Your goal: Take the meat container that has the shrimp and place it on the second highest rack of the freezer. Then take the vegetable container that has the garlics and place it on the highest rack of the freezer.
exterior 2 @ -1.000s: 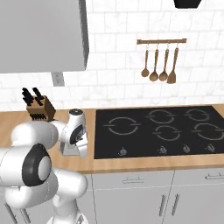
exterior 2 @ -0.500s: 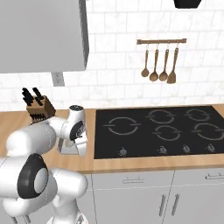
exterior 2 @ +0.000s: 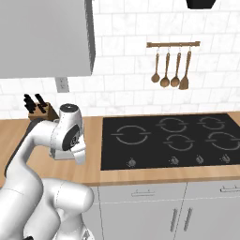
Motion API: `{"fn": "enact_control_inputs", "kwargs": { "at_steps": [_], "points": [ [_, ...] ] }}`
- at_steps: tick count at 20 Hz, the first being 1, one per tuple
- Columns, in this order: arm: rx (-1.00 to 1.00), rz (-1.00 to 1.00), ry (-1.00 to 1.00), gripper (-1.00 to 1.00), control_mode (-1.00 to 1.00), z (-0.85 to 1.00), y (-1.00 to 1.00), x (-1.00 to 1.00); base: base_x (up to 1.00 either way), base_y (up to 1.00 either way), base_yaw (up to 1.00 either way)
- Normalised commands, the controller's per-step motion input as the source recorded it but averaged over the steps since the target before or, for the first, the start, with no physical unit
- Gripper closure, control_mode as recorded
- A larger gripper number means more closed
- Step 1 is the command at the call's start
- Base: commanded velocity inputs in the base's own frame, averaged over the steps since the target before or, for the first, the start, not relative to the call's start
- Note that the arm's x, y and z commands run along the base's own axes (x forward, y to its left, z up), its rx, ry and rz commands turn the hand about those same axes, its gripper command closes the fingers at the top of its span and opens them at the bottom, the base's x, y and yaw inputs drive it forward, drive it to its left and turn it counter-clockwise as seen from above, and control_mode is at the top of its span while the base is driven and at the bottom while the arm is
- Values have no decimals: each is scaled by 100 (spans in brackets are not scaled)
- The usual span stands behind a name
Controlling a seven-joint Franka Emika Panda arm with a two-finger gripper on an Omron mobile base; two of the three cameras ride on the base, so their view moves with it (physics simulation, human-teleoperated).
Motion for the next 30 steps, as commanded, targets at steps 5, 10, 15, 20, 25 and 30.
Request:
{"fn": "enact_control_inputs", "kwargs": {
  "at_steps": [5,10,15,20,25,30],
  "points": [
    [3,0,-17,100,-100,97,0,-91,0,0,0],
    [0,0,-14,100,-100,100,0,-86,0,0,0],
    [0,0,0,100,100,0,0,0,-93,13,0],
    [0,0,0,100,100,0,0,0,-100,76,7],
    [0,0,0,100,100,0,0,0,-100,91,37],
    [0,0,0,100,100,0,0,0,-85,97,40]
  ]
}}
